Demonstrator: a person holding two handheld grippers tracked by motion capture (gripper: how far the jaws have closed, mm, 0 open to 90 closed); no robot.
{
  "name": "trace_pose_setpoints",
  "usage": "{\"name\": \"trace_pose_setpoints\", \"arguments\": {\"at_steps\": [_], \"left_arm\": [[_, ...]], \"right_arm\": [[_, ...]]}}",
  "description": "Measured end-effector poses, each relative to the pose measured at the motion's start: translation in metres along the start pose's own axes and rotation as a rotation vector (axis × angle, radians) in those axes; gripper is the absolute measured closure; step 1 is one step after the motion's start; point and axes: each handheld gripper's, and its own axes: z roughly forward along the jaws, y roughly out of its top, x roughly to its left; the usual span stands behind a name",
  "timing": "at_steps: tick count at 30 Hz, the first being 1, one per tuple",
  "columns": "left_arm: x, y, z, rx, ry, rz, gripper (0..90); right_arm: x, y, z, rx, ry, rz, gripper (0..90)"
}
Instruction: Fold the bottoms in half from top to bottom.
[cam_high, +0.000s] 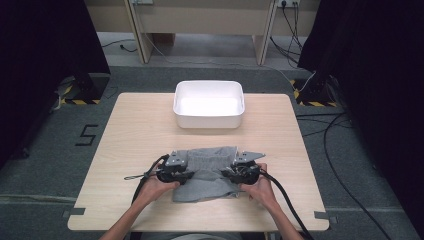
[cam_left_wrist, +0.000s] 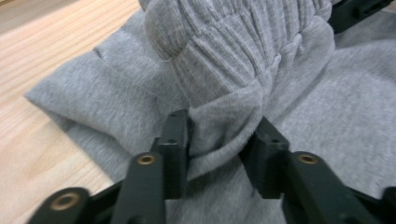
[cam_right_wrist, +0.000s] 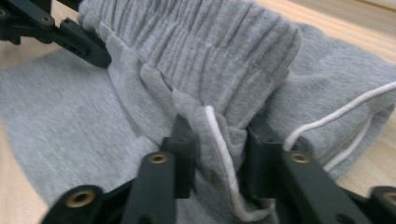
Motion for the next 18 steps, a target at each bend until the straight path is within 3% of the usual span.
{"name": "trace_pose_setpoints", "arguments": {"at_steps": [4,9,13,18], "left_arm": [[0.003,0.006,-0.019,-0.073,-0.023,-0.041,53.6],[0.014,0.023,-0.034,-0.137,0.013,-0.072,51.0],[0.025,0.035,-0.031,-0.150,0.018,-0.120,50.3],[0.044,0.040,-0.020,-0.116,0.089,-0.150,50.7]], "right_arm": [[0.003,0.007,-0.015,-0.020,-0.011,-0.017,53.2],[-0.001,0.023,-0.036,-0.093,-0.031,-0.011,50.2],[-0.008,0.037,-0.040,-0.105,-0.049,0.000,48.4],[-0.025,0.048,-0.034,-0.082,-0.095,0.017,49.5]]}}
